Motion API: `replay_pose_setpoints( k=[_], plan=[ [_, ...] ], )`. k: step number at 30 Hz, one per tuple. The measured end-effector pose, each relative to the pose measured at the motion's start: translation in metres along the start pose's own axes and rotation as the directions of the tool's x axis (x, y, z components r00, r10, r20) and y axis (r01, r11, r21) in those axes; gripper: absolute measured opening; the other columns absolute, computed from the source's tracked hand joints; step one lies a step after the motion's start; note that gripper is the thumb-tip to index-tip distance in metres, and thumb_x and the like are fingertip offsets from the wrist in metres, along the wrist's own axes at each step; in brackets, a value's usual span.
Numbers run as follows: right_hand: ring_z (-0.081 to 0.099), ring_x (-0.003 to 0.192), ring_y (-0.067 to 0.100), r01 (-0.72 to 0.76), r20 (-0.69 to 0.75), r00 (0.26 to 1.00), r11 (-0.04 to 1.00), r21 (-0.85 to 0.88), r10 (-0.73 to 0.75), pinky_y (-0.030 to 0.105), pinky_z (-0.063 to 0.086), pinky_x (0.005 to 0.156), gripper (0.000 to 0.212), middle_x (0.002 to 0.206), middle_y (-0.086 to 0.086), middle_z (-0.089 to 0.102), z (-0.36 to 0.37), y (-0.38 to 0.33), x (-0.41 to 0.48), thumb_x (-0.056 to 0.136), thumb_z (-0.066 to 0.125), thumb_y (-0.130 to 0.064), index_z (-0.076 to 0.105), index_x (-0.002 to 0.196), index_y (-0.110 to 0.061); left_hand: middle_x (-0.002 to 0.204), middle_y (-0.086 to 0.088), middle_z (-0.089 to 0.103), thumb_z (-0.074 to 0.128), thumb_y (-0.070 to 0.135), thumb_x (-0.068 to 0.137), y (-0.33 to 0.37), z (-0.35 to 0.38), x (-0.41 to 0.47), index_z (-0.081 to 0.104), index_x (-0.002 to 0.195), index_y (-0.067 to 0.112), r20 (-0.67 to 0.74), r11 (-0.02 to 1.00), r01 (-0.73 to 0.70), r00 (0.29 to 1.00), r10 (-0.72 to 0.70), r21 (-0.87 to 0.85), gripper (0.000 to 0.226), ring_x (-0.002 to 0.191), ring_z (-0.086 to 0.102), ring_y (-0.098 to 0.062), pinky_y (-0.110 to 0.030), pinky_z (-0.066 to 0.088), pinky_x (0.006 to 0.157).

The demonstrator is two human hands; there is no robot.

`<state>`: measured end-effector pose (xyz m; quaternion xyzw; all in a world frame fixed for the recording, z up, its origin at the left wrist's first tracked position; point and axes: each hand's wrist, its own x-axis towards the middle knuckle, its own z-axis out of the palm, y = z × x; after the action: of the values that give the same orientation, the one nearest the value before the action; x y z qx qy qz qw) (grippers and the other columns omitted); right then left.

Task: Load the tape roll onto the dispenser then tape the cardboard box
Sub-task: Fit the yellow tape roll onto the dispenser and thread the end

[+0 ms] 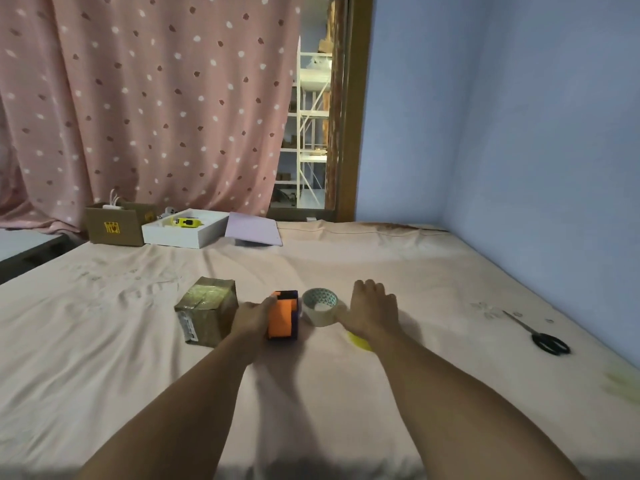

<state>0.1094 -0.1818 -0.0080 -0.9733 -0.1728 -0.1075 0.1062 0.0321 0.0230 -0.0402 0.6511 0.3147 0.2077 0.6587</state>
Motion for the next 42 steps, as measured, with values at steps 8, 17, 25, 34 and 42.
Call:
replay_pose_setpoints(
  k=[8, 17, 25, 34, 42],
  plan=[
    [0.047, 0.131, 0.035, -0.235, 0.202, 0.958, 0.961, 0.148, 0.203, 0.041, 0.046, 0.093, 0.105, 0.141, 0.011, 0.046, 0.000, 0.038, -0.013, 0.063, 0.080, -0.070, 0.035, 0.140, -0.014, 0.100, -0.020, 0.063, 0.057, 0.043, 0.095, 0.016, 0.003, -0.012, 0.061, 0.104, -0.001, -0.096, 0.968, -0.053, 0.992, 0.078, 0.243, 0.046, 0.094, 0.062, -0.037, -0.038, 0.047, 0.074],
    [0.047, 0.135, 0.030, -0.058, -0.071, 0.990, 0.815, 0.576, 0.120, 0.036, 0.044, 0.101, 0.111, 0.147, 0.008, 0.043, -0.011, 0.043, -0.022, 0.060, 0.092, -0.049, 0.034, 0.148, -0.014, 0.088, -0.006, 0.057, 0.050, 0.030, 0.096, 0.038, 0.023, -0.036, 0.062, 0.084, 0.008, -0.078, 0.791, -0.359, 0.889, 0.452, 0.495, 0.028, 0.095, 0.060, -0.034, -0.039, 0.043, 0.073],
    [0.044, 0.137, 0.018, 0.153, -0.205, 0.979, 0.673, 0.724, -0.003, 0.033, 0.044, 0.104, 0.109, 0.152, -0.001, 0.039, -0.035, 0.023, -0.018, 0.063, 0.095, -0.039, 0.031, 0.150, -0.020, 0.088, -0.017, 0.074, 0.066, 0.050, 0.089, 0.071, 0.059, -0.052, 0.075, 0.100, 0.001, 0.359, 0.996, -0.067, 0.929, 0.086, -0.066, 0.051, 0.072, 0.066, -0.030, -0.034, 0.050, 0.068],
    [0.046, 0.137, 0.020, 0.162, -0.157, 0.985, 0.630, 0.760, -0.064, 0.042, 0.049, 0.107, 0.109, 0.151, -0.004, 0.043, -0.038, 0.015, -0.016, 0.061, 0.093, -0.044, 0.032, 0.149, -0.025, 0.115, -0.029, 0.073, 0.069, 0.025, 0.093, 0.089, 0.060, -0.058, 0.068, 0.117, -0.008, 0.457, 0.979, 0.032, 0.887, 0.064, -0.199, 0.041, 0.087, 0.072, -0.034, -0.038, 0.058, 0.076],
    [0.049, 0.131, 0.014, 0.291, -0.261, 0.952, 0.743, 0.602, -0.161, 0.032, 0.047, 0.099, 0.072, 0.144, -0.007, 0.050, -0.050, 0.001, -0.020, 0.080, 0.081, -0.044, 0.048, 0.142, -0.026, 0.119, -0.022, 0.072, 0.093, 0.047, 0.056, 0.085, 0.058, -0.046, 0.069, 0.120, 0.003, 0.351, 0.975, 0.051, 0.936, 0.029, -0.218, 0.081, 0.105, 0.071, -0.042, -0.055, 0.061, 0.087]
  ],
)
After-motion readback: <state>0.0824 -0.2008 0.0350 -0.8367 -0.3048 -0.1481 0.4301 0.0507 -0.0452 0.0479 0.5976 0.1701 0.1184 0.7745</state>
